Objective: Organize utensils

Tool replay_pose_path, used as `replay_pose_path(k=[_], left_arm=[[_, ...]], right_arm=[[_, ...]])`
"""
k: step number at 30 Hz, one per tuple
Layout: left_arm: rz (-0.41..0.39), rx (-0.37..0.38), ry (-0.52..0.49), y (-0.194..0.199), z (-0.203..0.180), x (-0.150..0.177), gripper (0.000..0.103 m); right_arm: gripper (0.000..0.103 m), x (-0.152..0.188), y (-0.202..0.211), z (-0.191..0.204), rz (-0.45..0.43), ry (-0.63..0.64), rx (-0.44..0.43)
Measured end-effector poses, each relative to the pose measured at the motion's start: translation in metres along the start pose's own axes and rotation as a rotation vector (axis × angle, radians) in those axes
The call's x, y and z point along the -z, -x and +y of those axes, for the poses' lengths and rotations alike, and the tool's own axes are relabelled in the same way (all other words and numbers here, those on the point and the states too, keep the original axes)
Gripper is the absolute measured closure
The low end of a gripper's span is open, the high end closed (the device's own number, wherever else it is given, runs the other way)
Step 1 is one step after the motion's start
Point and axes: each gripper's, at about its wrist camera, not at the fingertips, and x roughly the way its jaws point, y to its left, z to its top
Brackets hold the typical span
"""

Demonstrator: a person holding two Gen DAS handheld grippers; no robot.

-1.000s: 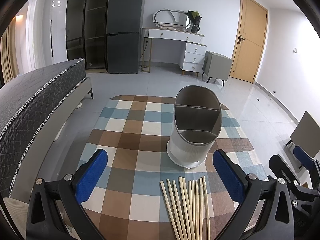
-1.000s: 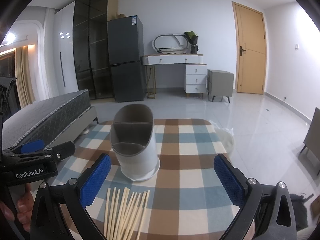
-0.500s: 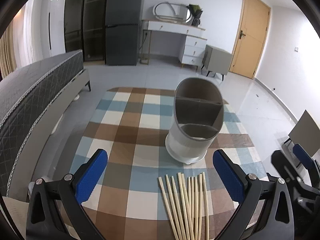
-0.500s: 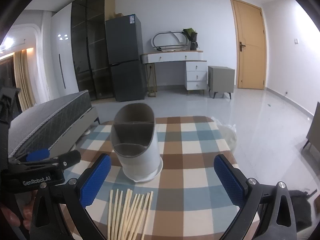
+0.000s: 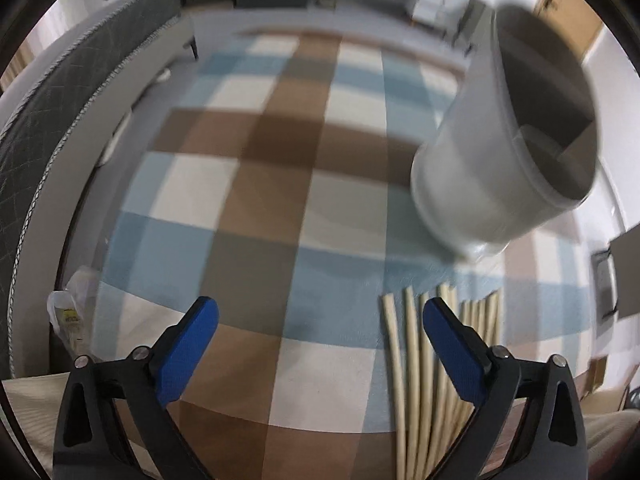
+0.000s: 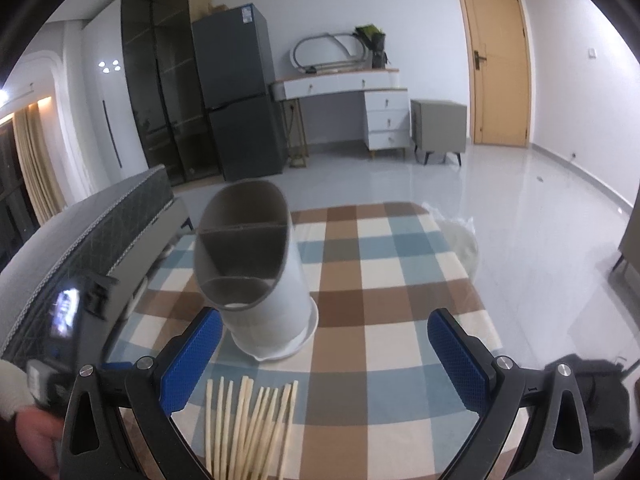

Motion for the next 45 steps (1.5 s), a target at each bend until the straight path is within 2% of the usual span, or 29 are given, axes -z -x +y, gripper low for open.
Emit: replay_pose_path(k=[2, 7, 12, 16, 19, 21, 22, 23, 24, 29, 31, 33, 35, 37, 38, 42, 45], left_arm=[[0.031, -0.037, -0.046, -0.009, -0.008, 0.003, 0.011], [0.056, -0.041, -0.058, -0.014, -0.012, 0.004, 0.012], [0.096, -0.033, -0.064, -0.022, -0.016, 0.005, 0.025], [0.099, -0.05, -0.093, -0.02, -0.024, 0.009, 0.029], [0.095, -0.04, -0.109, -0.014, -0.03, 0.008, 0.042], [0.085, -0.031, -0.131, -0.01, -0.036, 0.01, 0.064], [0.081, -0.025, -0.144, -0.007, -0.039, 0.011, 0.072], [0.078, -0.019, -0.153, -0.005, -0.042, 0.012, 0.087], [0.079, -0.011, -0.155, -0.004, -0.042, 0.012, 0.097], [0.071, 0.022, -0.114, -0.007, -0.038, 0.015, 0.101], [0.05, 0.047, -0.084, -0.002, -0.033, 0.014, 0.102], [0.028, 0.073, -0.064, 0.007, -0.033, 0.014, 0.103], [-0.008, 0.109, -0.052, 0.02, -0.033, 0.014, 0.103], [-0.041, 0.131, -0.056, 0.03, -0.034, 0.014, 0.103], [-0.052, 0.136, -0.057, 0.032, -0.032, 0.011, 0.103], [-0.065, 0.209, 0.0, 0.047, -0.023, 0.014, 0.103], [-0.099, 0.241, 0.032, 0.051, -0.004, -0.005, 0.103]], right_arm=[[0.0, 0.0, -0.004, -0.003, 0.02, -0.015, -0.014], [0.0, 0.001, -0.011, -0.008, 0.053, -0.049, -0.036], [0.0, 0.003, -0.015, -0.008, 0.091, -0.061, -0.038], [0.0, 0.003, -0.018, -0.008, 0.104, -0.061, -0.038], [0.0, 0.004, -0.021, -0.01, 0.121, -0.063, -0.034], [0.0, 0.005, -0.023, -0.01, 0.134, -0.061, -0.028], [0.0, 0.005, -0.026, -0.011, 0.14, -0.061, -0.027], [0.0, 0.006, -0.028, -0.012, 0.149, -0.061, -0.027], [0.0, 0.008, -0.03, -0.013, 0.161, -0.064, -0.026], [0.001, 0.019, -0.044, -0.023, 0.253, -0.124, -0.036], [0.012, 0.026, -0.054, -0.027, 0.32, -0.156, -0.049], [0.03, 0.034, -0.066, -0.028, 0.395, -0.169, -0.061], [0.04, 0.042, -0.074, -0.026, 0.451, -0.172, -0.07], [0.044, 0.049, -0.081, -0.02, 0.501, -0.148, -0.075], [0.051, 0.052, -0.083, -0.016, 0.516, -0.129, -0.079], [0.063, 0.056, -0.092, 0.003, 0.553, -0.019, -0.066], [0.067, 0.056, -0.101, 0.013, 0.568, 0.029, -0.05]])
